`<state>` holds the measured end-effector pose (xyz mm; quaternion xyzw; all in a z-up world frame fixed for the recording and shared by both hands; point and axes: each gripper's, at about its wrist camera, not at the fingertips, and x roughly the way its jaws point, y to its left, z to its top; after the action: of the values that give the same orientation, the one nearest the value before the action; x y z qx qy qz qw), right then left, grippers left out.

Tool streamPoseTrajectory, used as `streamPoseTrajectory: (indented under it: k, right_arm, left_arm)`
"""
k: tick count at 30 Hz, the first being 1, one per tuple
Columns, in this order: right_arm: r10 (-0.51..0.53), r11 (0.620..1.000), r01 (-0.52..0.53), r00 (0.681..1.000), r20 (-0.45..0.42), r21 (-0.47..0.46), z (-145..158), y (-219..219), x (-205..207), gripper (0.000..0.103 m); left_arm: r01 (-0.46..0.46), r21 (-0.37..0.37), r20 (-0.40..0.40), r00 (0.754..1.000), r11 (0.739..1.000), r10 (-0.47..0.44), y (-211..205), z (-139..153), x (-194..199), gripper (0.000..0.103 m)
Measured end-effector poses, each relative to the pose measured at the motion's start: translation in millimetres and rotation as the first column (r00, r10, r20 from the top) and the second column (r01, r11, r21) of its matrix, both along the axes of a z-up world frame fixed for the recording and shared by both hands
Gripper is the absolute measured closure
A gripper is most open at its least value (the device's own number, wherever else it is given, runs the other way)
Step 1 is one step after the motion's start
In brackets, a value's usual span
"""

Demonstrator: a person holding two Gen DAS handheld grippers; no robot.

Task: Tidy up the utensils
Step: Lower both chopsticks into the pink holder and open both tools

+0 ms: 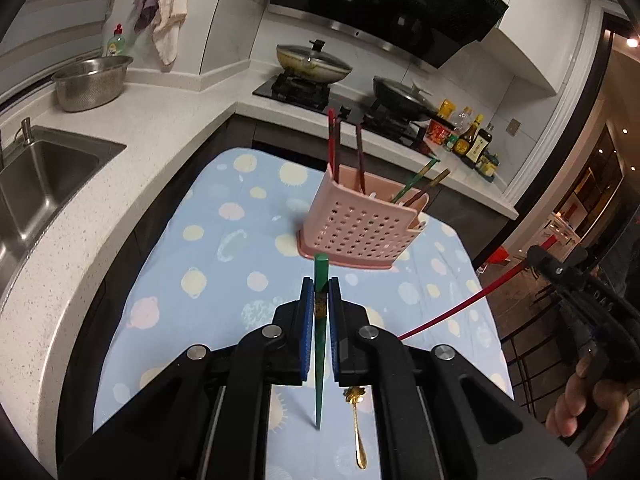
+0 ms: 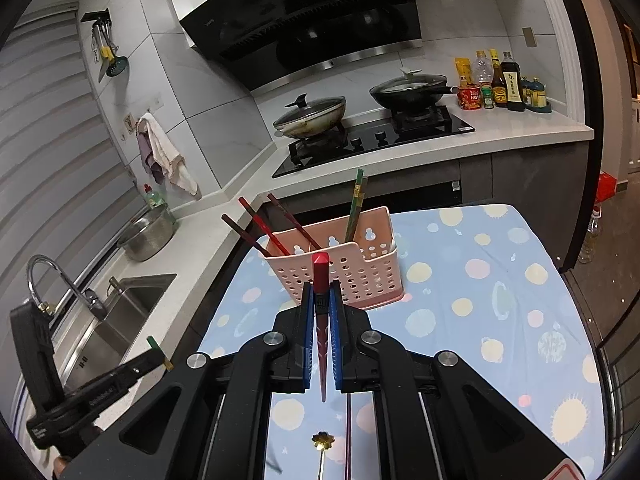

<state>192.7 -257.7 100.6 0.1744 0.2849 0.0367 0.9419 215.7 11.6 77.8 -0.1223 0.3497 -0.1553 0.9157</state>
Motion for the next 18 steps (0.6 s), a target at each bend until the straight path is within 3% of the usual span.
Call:
streamPoseTrajectory:
  k: [7,12,18]
  right_arm:
    - [0.02,1.0,-0.02,0.999,0.047,-0.005,20.2,-0.2,13.0,0.095]
    - [0.03,1.0,-0.03,0.996,0.084,-0.009,41.9,-6.4,42.3,0.095]
    - [0.021,1.0,-0.019,0.989,0.145,-0.013,67.8,-13.2,80.8,0.095]
  left_arm:
    - [0.038,-0.007,0.148,0.988,0.999,-0.036,-13.0,59.8,14.9,0.096]
    - [0.057,0.005,0.262,0.963,0.998,-0.057,-29.8,105.6,38.5,0.096]
    - [0.067,0.028,0.346,0.935,0.997,-0.072,-52.1,143.0,74.7,0.096]
